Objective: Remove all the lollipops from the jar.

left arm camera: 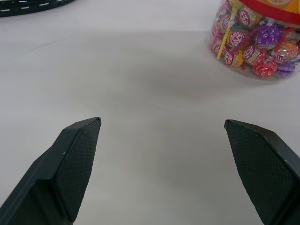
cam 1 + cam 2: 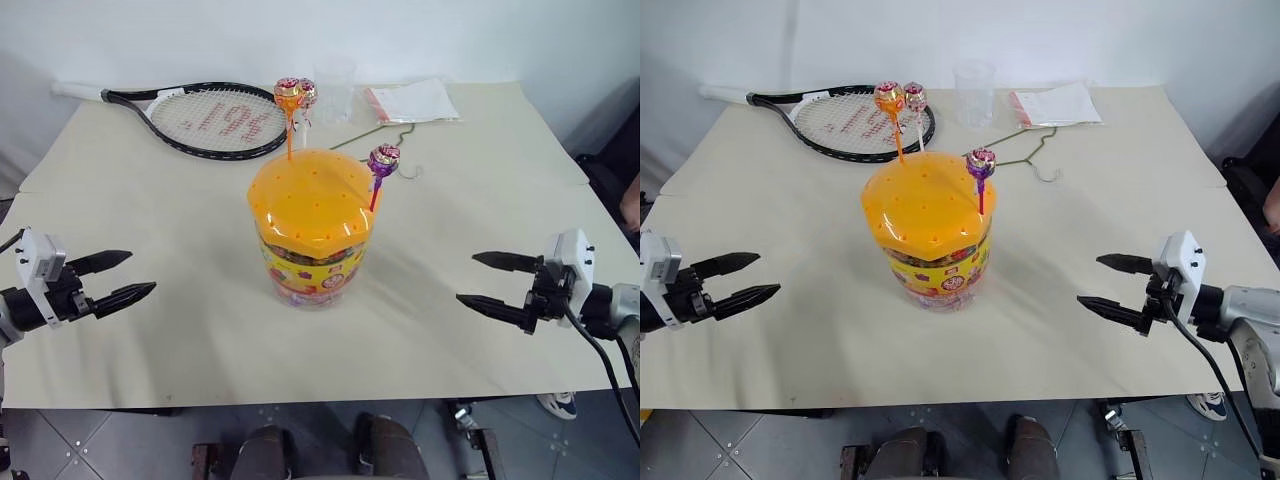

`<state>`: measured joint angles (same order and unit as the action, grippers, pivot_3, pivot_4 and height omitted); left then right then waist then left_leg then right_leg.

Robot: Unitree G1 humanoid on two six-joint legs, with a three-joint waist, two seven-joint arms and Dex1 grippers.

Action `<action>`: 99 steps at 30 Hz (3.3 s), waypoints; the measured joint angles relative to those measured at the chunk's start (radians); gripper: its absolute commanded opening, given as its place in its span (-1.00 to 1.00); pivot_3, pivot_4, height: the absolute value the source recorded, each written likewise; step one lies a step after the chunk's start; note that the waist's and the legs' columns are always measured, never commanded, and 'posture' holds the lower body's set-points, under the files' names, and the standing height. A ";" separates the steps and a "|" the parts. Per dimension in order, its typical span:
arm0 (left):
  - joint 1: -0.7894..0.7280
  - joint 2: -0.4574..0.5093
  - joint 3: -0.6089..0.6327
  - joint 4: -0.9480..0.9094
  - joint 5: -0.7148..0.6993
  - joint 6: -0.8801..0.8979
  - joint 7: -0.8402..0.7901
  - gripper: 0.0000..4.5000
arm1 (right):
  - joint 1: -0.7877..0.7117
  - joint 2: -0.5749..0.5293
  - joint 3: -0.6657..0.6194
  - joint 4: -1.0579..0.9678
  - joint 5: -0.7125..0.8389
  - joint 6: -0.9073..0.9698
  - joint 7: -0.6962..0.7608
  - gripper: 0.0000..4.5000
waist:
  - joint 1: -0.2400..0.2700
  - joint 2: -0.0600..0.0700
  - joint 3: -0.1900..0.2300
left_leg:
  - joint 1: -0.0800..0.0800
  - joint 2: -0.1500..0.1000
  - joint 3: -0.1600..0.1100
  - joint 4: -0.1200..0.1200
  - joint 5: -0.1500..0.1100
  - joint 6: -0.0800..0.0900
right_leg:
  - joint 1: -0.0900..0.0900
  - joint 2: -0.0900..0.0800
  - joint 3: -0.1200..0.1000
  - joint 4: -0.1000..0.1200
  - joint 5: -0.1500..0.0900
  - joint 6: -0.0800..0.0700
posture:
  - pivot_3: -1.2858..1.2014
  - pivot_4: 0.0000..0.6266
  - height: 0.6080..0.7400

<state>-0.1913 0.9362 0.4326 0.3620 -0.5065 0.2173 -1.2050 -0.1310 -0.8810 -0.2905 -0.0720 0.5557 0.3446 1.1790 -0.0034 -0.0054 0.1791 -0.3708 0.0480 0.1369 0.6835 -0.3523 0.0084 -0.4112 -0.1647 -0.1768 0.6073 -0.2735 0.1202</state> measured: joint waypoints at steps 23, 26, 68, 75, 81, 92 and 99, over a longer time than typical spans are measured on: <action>-0.299 0.032 -0.051 -0.125 -0.062 0.172 -0.010 1.00 | 0.024 -0.023 -0.133 -0.158 0.116 0.070 -0.019 0.99 | 0.003 0.000 0.000 | 0.001 0.000 0.003 0.000 0.000 0.000 | -0.001 0.000 0.003 0.002 0.000 0.000 | 0.03 -0.52 1.00; -0.451 0.003 -0.129 -0.128 -0.072 0.202 -0.032 1.00 | 0.026 -0.024 -0.181 -0.195 0.162 0.111 -0.046 0.99 | 0.010 -0.002 0.001 | 0.000 0.000 0.002 0.002 0.000 0.000 | -0.001 0.001 0.003 0.003 0.000 0.000 | 0.03 -0.52 1.00; -0.982 -0.324 -0.384 0.006 -0.066 0.399 -0.118 -0.99 | 0.099 0.008 -0.315 -0.397 0.269 0.156 -0.254 1.00 | 0.028 -0.003 0.001 | -0.001 0.000 0.003 0.009 -0.001 0.002 | -0.001 0.002 0.006 0.004 0.001 0.001 | 0.03 -0.52 1.00; -1.075 -0.365 -0.327 0.045 -0.070 0.371 -0.022 -0.99 | 0.071 0.007 -0.315 -0.365 0.269 0.147 -0.232 1.00 | 0.027 -0.003 0.001 | -0.002 0.000 0.003 0.011 -0.001 0.003 | -0.001 0.002 0.006 0.005 0.001 0.001 | 0.03 -0.52 1.00; -1.141 -0.313 -0.321 0.088 -0.008 0.393 0.108 -0.99 | 0.050 -0.022 -0.315 -0.353 0.294 0.145 -0.185 1.00 | 0.026 -0.004 0.001 | -0.002 0.000 0.003 0.010 -0.001 0.003 | -0.001 0.002 0.006 0.005 0.001 0.001 | 0.03 -0.52 1.00; -1.021 -0.081 -0.294 0.054 0.132 0.697 0.433 -0.99 | -0.016 -0.022 -0.298 -0.349 0.344 0.159 -0.187 1.00 | 0.024 -0.003 0.001 | 0.000 0.000 0.004 0.010 -0.002 0.003 | -0.002 0.002 0.009 0.006 0.001 0.001 | 0.03 -0.52 1.00; -0.705 0.032 -0.275 -0.124 0.159 0.933 0.536 -0.99 | -0.045 0.000 -0.238 -0.320 0.341 0.157 -0.199 1.00 | 0.024 -0.004 0.002 | 0.000 0.000 0.005 0.010 -0.002 0.003 | -0.003 0.002 0.012 0.007 0.001 0.001 | 0.03 -0.52 1.00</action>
<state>-0.8966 0.9679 0.1580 0.2376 -0.3474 1.1504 -0.6692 -0.1761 -0.8806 -0.5285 -0.3918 0.8967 0.5017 0.9803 0.0206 -0.0094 0.1808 -0.3707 0.0479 0.1418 0.6935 -0.3540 0.0110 -0.4138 -0.1627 -0.1653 0.6143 -0.2726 0.1217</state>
